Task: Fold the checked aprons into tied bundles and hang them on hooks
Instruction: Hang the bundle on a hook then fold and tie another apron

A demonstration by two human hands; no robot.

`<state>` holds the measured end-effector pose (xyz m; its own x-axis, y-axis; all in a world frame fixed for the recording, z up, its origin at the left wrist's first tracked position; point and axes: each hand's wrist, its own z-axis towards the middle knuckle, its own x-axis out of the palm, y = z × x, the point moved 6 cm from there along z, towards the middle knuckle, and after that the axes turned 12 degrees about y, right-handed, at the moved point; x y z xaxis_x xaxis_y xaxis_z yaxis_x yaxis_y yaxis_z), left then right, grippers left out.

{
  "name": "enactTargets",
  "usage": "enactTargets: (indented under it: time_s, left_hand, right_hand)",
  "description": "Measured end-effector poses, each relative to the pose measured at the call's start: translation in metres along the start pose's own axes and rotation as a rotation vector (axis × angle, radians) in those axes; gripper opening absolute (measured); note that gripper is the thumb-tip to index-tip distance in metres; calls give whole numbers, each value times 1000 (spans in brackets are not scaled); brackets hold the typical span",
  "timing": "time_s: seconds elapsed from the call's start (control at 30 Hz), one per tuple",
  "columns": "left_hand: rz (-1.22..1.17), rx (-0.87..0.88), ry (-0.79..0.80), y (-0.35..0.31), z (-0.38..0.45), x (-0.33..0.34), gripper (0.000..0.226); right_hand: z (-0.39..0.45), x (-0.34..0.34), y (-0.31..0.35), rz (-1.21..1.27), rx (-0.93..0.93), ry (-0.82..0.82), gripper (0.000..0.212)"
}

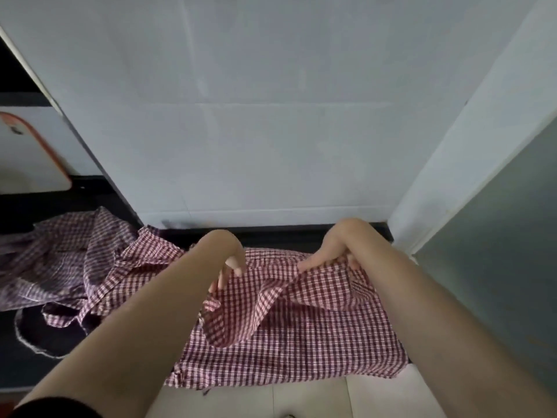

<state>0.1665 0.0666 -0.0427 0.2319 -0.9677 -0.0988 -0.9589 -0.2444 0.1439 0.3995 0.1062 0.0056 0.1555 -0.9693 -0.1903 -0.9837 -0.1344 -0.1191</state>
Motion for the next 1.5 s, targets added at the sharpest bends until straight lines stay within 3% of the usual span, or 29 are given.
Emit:
enactTargets:
  time_s: [0.1, 0.17, 0.27, 0.37, 0.5, 0.57, 0.67, 0.83, 1.07, 1.23, 1.3, 1.37, 1.5]
  left_hand:
    - [103, 71, -602, -20, 24, -17, 33]
    - [46, 150, -800, -29, 43, -11, 39]
    - [46, 192, -735, -34, 83, 12, 78]
    - [36, 183, -588, -34, 110, 25, 87]
    - [20, 163, -574, -36, 117, 18, 83]
    - [-9, 155, -543, -38, 123, 20, 98]
    - [4, 125, -486, -40, 138, 29, 130]
    - [55, 116, -519, -30, 149, 17, 150]
    - [-28, 170, -633, -7, 152, -12, 142]
    - [19, 132, -976, -19, 122, -19, 102]
    - [-52, 159, -974, -23, 120, -7, 89]
    - [-148, 166, -938, -21, 121, 9, 82]
    - [-283, 194, -976, -16, 109, 33, 60]
  right_hand:
    - [37, 19, 10, 4, 14, 91, 99]
    - [60, 29, 14, -44, 37, 98, 83]
    - [84, 52, 23, -209, 44, 149, 53]
    - [106, 61, 36, -264, 21, 125, 46]
    - [126, 23, 53, -144, -106, -522, 35]
    - [139, 22, 57, -137, -137, -585, 55]
    - [163, 36, 57, -140, -56, -395, 105]
    - [187, 37, 53, -173, -12, -432, 131]
    - [197, 17, 21, 101, -135, -648, 139]
    - [172, 12, -2, 313, -64, -1009, 105]
    - [158, 17, -16, 470, -15, -1105, 93]
    - [156, 30, -34, 771, 36, -1037, 85]
    - [158, 57, -48, 1327, -47, -619, 77]
